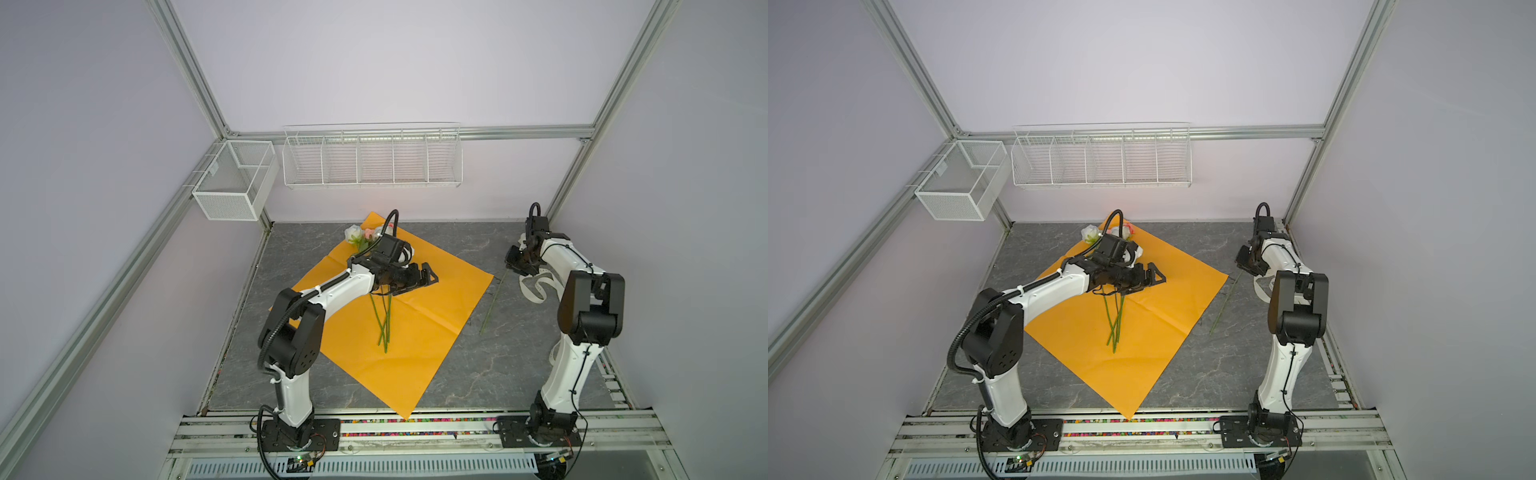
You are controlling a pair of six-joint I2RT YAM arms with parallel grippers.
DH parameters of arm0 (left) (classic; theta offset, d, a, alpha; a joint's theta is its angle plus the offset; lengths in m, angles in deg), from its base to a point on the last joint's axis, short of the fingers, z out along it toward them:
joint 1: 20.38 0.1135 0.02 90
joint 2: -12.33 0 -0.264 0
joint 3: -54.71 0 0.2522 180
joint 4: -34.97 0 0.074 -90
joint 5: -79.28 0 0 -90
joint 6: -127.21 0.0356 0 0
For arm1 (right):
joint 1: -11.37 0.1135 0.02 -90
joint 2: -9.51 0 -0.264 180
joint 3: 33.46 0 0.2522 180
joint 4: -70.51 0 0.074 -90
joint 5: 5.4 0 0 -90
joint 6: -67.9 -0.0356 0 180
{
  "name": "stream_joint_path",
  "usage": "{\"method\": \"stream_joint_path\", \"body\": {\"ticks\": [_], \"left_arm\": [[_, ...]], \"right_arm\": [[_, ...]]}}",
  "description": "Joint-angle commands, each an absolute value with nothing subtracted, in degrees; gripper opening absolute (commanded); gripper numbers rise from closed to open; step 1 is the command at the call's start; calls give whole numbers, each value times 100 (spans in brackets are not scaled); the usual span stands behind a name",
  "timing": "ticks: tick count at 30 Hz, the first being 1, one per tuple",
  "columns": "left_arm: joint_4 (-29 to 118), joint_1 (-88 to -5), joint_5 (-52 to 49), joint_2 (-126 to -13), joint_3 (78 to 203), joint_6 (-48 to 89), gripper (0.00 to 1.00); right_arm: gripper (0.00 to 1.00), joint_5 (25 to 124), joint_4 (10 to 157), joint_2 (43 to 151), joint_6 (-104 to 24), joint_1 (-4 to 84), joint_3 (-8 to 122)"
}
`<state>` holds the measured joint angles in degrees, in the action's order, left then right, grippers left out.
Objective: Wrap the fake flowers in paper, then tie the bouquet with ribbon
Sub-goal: 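Release the rose and move the right gripper back to the last white rose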
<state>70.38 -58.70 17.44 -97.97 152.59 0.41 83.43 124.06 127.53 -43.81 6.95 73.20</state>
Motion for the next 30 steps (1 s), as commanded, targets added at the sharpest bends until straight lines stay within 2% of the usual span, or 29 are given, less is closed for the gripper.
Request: {"method": "stream_joint_path", "body": {"ticks": [1, 8, 19, 23, 25, 27, 30], "left_arm": [[7313, -6162, 1745, -10289, 15978, 82, 99], [7510, -6646, 1939, -11119, 17026, 8, 100], [7633, -6695, 1898, -11195, 17184, 64, 100], [7665, -6696, 1851, -11107, 17131, 96, 99], [7815, -6691, 1716, -11010, 17122, 224, 100], [8047, -6671, 1520, -10884, 17111, 416, 100], [8121, -6553, 1275, -10561, 16820, 522, 100]], "right_arm": [[32, 8618, 12896, 13124, -3960, 817, 7846], [33, 8649, 13185, 13867, -3979, 817, 8570], [33, 8779, 13191, 14006, -3956, 831, 8497], [26, 8676, 13216, 14151, -3899, 830, 8557], [18, 8649, 13319, 14011, -3858, 842, 8596], [11, 8723, 12985, 13445, -3828, 878, 8226], [7, 8655, 12582, 12602, -3803, 928, 7872]]}}
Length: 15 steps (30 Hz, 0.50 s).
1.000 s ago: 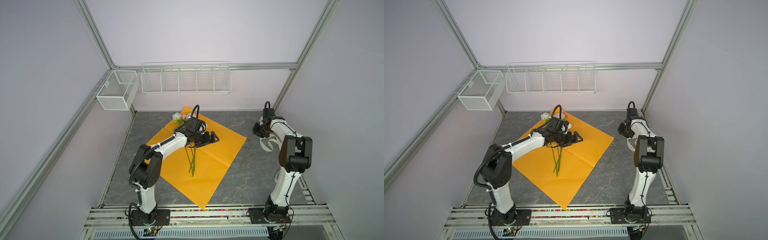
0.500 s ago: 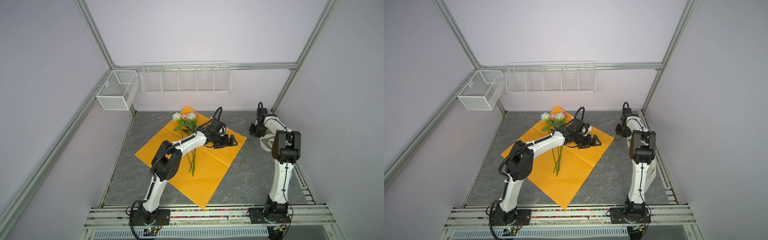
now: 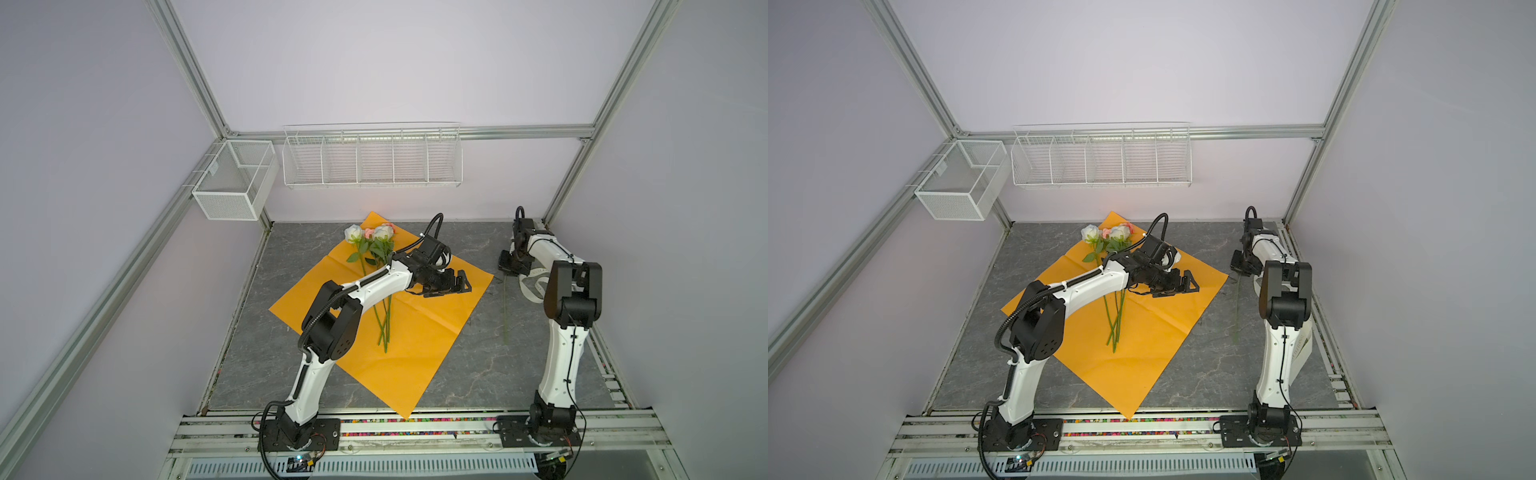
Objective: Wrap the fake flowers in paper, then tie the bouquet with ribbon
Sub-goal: 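Release the rose and move the right gripper back to the last white rose, then carry the last white rose onto the bunch and release it with the right gripper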
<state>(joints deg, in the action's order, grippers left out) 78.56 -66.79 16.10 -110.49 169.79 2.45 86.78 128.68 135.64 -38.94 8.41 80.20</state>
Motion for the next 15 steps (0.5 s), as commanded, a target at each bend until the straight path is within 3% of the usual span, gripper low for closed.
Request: {"method": "stream_joint_path", "body": {"ticks": [1, 8, 15], "left_arm": [[8048, -6485, 1241, -10402, 16642, 505, 99], [7544, -5680, 852, -8942, 15081, 377, 99], [7325, -4436, 804, -7354, 13435, 277, 99]], "right_arm": [[7, 8606, 12630, 12451, -3803, 975, 7909], [7, 7789, 12609, 12045, -3975, 1853, 7835], [7, 6990, 11867, 12745, -4625, 3384, 8257]]}}
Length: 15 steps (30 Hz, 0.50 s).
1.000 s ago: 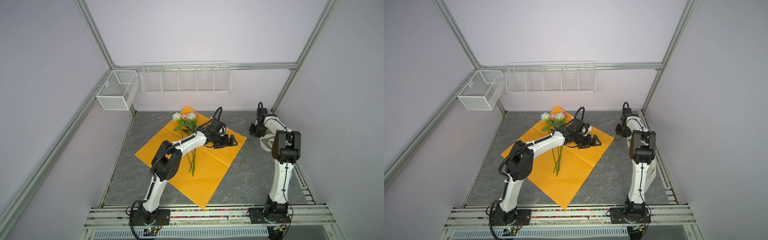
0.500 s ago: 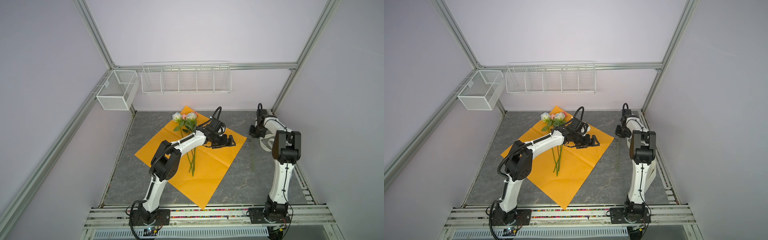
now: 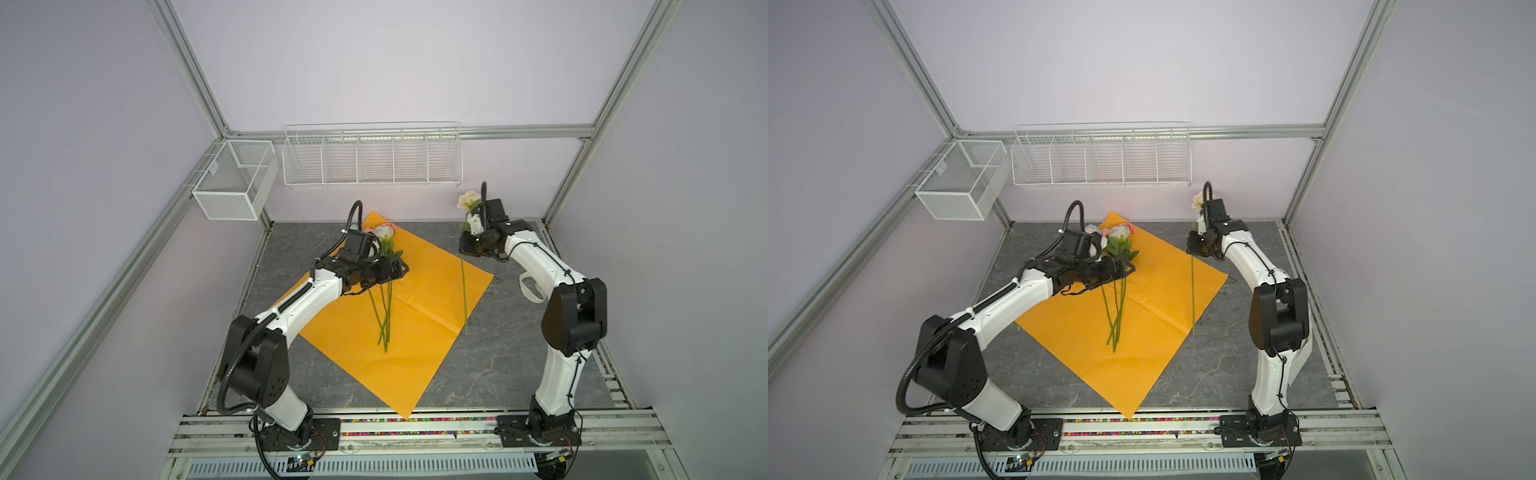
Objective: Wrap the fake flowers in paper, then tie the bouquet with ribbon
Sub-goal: 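Carry the last white rose onto the bunch and release it with the right gripper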
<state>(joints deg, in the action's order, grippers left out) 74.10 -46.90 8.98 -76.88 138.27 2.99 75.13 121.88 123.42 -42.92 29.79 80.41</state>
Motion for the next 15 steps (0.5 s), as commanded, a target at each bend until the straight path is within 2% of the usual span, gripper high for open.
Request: {"method": "stream_joint_path", "body": {"ticks": [1, 8, 15], "left_arm": [[7345, -4259, 842, -7186, 13258, 290, 100], [7479, -3445, 1013, -6341, 12438, 395, 100], [7484, -3259, 1122, -6157, 12190, 399, 100]], "right_arm": [[7, 6958, 11885, 12958, -4693, 3575, 8499], [8, 6504, 11638, 14227, -5472, 4232, 9618], [10, 6421, 11557, 14985, -5959, 4331, 10156]]}}
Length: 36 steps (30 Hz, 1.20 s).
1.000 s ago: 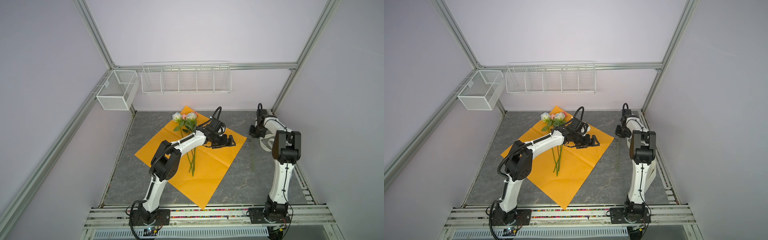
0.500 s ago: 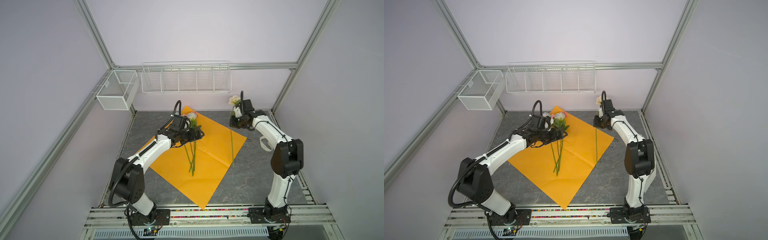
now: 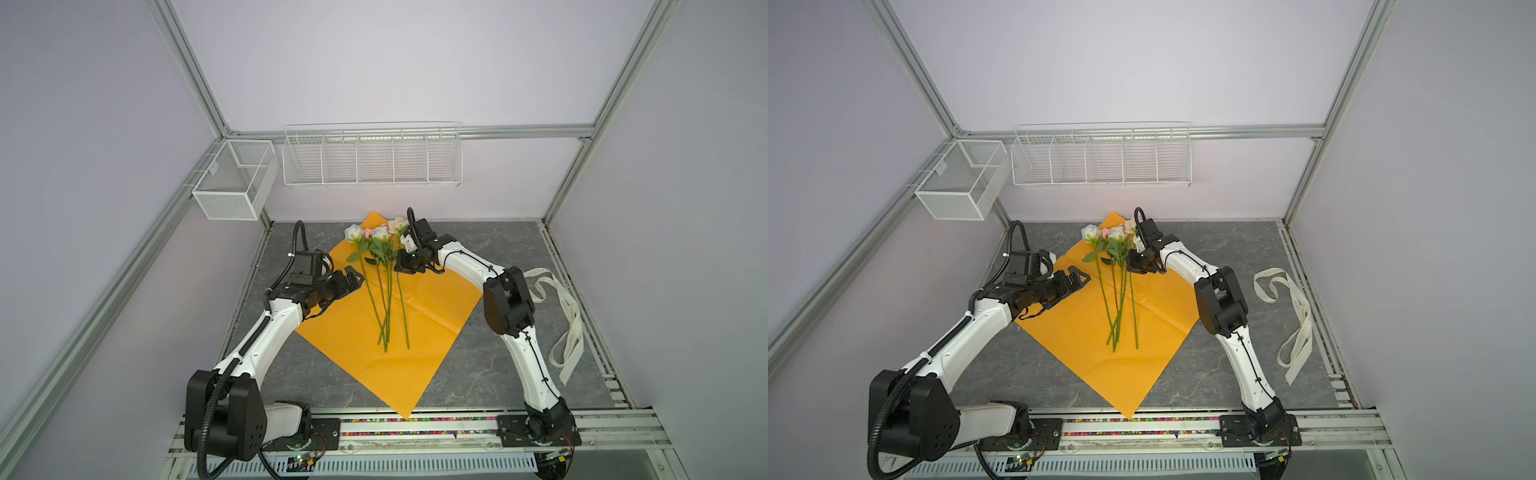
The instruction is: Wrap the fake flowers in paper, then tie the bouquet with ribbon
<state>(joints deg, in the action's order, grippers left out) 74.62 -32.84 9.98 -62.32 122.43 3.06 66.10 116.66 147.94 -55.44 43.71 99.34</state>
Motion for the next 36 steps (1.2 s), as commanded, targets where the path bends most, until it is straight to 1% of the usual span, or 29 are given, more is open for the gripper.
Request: {"method": "stream_joint_path", "body": {"ticks": [1, 4, 9, 11, 13, 15, 17, 21, 23, 27, 30, 33, 36], "left_arm": [[7475, -3259, 1150, -6183, 12199, 400, 100], [7452, -3259, 1209, -6253, 12241, 382, 100], [7430, -3259, 1304, -6321, 12279, 380, 100], [7435, -3259, 1318, -6312, 12271, 387, 100], [7440, -3259, 1344, -6303, 12240, 368, 100], [7432, -3259, 1358, -6275, 12185, 344, 100], [7427, -3259, 1377, -6252, 12143, 343, 100], [7466, -3259, 1429, -6186, 12086, 337, 100], [7471, -3259, 1450, -6147, 12059, 321, 100], [7597, -3268, 1553, -6039, 12027, 328, 100], [7663, -3341, 1581, -5823, 11823, 264, 100], [7731, -3514, 1604, -5563, 11519, 123, 100], [7735, -3800, 1485, -5316, 11209, -78, 100]], "right_arm": [[10, 6396, 11507, 15041, -6011, 4336, 10159], [13, 6362, 11382, 15126, -6089, 4340, 10129], [21, 6377, 11849, 15118, -5781, 4329, 10404], [27, 6373, 11987, 14998, -5658, 4295, 10379], [28, 6372, 12143, 14821, -5466, 4253, 10323], [34, 6448, 12248, 14616, -5285, 4218, 10200], [35, 6430, 12388, 14421, -5101, 4172, 10093], [47, 6567, 12622, 13860, -4715, 4118, 9665], [51, 6634, 12666, 13478, -4604, 4078, 9319], [52, 6824, 12469, 12456, -4166, 4115, 8205], [51, 6860, 11935, 11262, -3945, 4279, 6673], [50, 7265, 11742, 10382, -4181, 4689, 5342], [51, 7475, 11761, 9697, -4860, 5205, 4261]]}}
